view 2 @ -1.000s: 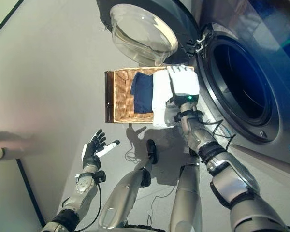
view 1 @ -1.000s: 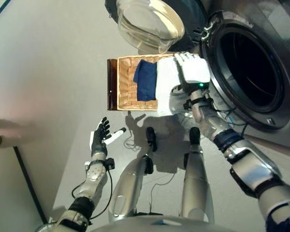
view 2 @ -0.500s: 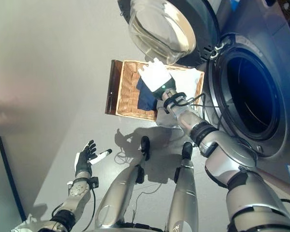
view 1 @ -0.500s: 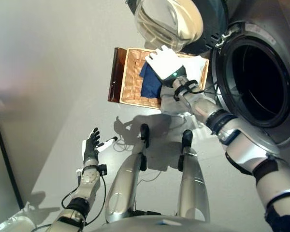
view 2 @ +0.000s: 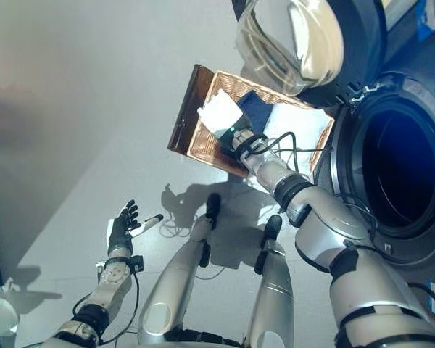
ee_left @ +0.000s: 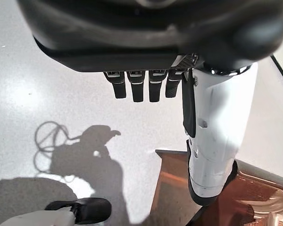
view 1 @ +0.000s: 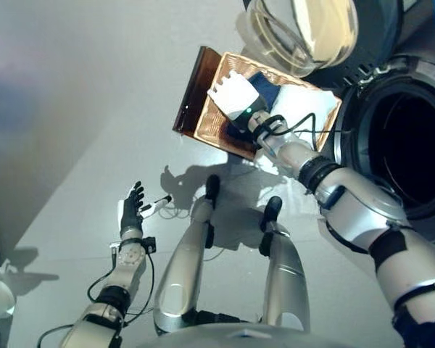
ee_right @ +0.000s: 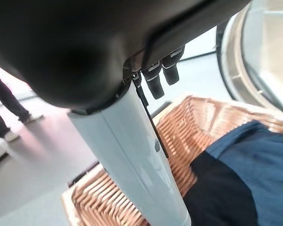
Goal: Pick up the clothes and place them into the washing machine
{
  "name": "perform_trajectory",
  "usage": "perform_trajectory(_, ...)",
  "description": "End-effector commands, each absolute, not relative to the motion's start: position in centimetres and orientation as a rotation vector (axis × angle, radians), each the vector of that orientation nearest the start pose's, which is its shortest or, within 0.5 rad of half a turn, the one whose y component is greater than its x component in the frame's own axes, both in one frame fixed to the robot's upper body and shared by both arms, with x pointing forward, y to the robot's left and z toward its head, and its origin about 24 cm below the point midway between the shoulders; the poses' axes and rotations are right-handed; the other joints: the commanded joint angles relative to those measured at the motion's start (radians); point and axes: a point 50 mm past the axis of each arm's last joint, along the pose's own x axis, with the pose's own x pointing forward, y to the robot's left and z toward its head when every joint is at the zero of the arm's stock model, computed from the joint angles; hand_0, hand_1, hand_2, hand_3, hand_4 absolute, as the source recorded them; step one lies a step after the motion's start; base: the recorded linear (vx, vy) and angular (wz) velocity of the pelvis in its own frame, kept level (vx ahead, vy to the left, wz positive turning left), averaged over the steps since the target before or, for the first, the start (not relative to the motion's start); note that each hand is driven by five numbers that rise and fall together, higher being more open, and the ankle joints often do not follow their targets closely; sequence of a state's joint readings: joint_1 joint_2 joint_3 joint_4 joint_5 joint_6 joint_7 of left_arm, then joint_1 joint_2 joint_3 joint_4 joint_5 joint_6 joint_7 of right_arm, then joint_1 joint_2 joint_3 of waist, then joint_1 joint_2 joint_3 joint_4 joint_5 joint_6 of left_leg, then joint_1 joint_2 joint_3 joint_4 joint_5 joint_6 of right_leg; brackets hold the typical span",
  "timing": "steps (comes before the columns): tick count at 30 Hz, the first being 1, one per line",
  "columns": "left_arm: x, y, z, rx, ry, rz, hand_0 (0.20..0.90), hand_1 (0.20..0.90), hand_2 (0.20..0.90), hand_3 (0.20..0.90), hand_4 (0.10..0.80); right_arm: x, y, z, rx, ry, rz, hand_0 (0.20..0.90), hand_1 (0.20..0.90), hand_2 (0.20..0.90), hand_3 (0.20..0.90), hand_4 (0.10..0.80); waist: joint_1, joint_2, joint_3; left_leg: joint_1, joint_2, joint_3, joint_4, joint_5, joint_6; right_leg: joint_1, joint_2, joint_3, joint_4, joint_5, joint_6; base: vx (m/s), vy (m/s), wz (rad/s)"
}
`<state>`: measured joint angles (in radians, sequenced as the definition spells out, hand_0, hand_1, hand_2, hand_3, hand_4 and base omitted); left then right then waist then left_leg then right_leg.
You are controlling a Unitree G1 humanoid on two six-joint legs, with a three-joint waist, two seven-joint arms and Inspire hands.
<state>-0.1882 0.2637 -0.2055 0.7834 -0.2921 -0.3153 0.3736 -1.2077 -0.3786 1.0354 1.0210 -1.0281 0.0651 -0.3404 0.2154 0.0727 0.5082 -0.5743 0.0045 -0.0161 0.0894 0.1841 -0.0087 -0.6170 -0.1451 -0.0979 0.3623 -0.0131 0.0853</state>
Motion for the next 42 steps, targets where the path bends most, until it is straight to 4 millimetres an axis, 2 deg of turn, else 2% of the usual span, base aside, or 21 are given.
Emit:
perform_trajectory(1,25.9,23.6,-2.4,0.139,0.149,0.396,0.9,0.9,0.9,0.9,0.8,41.5,-7.7,23.6,-2.144,-0.784,-0.072,0.9,0.9,0.9,0.9,0.8,0.038,-0.003,0.012,-0.038,-0.029,0.051,0.032,-0.035,-0.058,0.0,-0.005,-0.009,0.015,-0.029,-0.019,0.009,0.011,0.22)
perform_trajectory(12,26.5,22.9,-0.8,0.09,0.069,0.367,0.9,0.9,0.9,0.9,0.8,42.3,-11.5,24.5,-2.184,-0.642,-0.13,0.9,0.9,0.9,0.9,0.8,0.049,-0.013,0.012,-0.107,-0.032,0.027,0.033,-0.023,-0.064,-0.045,-0.009,-0.043,0.018,-0.033,-0.022,0.016,0.006,0.1)
perform_trajectory(15,26.6,22.5,-0.1,0.066,0.035,0.357,0.9,0.9,0.9,0.9,0.8,42.4,-13.4,24.7,-2.185,-0.581,-0.157,0.9,0.9,0.9,0.9,0.8,0.047,-0.016,0.012,-0.134,-0.031,0.023,0.038,-0.023,-0.066,-0.07,-0.007,-0.047,0.018,-0.031,-0.022,0.017,0.014,0.08)
perform_trajectory(19,26.5,22.4,-0.2,0.061,0.039,0.356,0.9,0.9,0.9,0.9,0.8,42.4,-15.0,24.4,-2.187,-0.524,-0.172,0.9,0.9,0.9,0.9,0.8,0.042,-0.016,0.012,-0.154,-0.029,0.023,0.04,-0.021,-0.068,-0.087,-0.006,-0.047,0.017,-0.03,-0.022,0.0,0.0,0.0)
perform_trajectory(24,26.5,21.8,0.0,0.04,0.029,0.337,0.9,0.9,0.9,0.9,0.8,42.4,-18.2,24.1,-2.199,-0.41,-0.216,0.9,0.9,0.9,0.9,0.8,0.035,-0.009,0.012,-0.175,-0.031,0.025,0.045,-0.021,-0.068,-0.111,-0.006,-0.043,0.019,-0.027,-0.023,0.0,0.0,0.0)
perform_trajectory(32,26.7,21.0,1.8,0.018,-0.06,0.287,0.9,0.9,0.9,0.9,0.8,41.9,-21.3,26.2,-2.162,-0.351,-0.34,0.9,0.9,0.9,0.9,0.8,0.038,0.003,0.012,-0.215,-0.034,0.016,0.048,-0.015,-0.068,-0.142,-0.006,-0.048,0.016,-0.02,-0.02,0.0,0.0,0.0)
perform_trajectory(36,26.7,20.6,2.4,0.005,-0.089,0.264,0.9,0.9,0.9,0.9,0.8,41.8,-21.8,27.1,-2.137,-0.353,-0.383,0.9,0.9,0.9,0.9,0.8,0.044,0.012,0.012,-0.235,-0.037,0.008,0.051,-0.014,-0.068,-0.16,-0.009,-0.055,0.021,-0.021,-0.018,-0.009,-0.007,0.03)
perform_trajectory(42,26.7,20.6,2.5,0.01,-0.095,0.258,0.9,0.9,0.9,0.9,0.8,42.0,-20.1,28.3,-2.085,-0.428,-0.389,0.9,0.9,0.9,0.9,0.8,0.055,0.011,0.012,-0.259,-0.04,-0.001,0.052,-0.009,-0.067,-0.181,-0.015,-0.066,0.03,-0.019,-0.014,0.001,0.004,0.03)
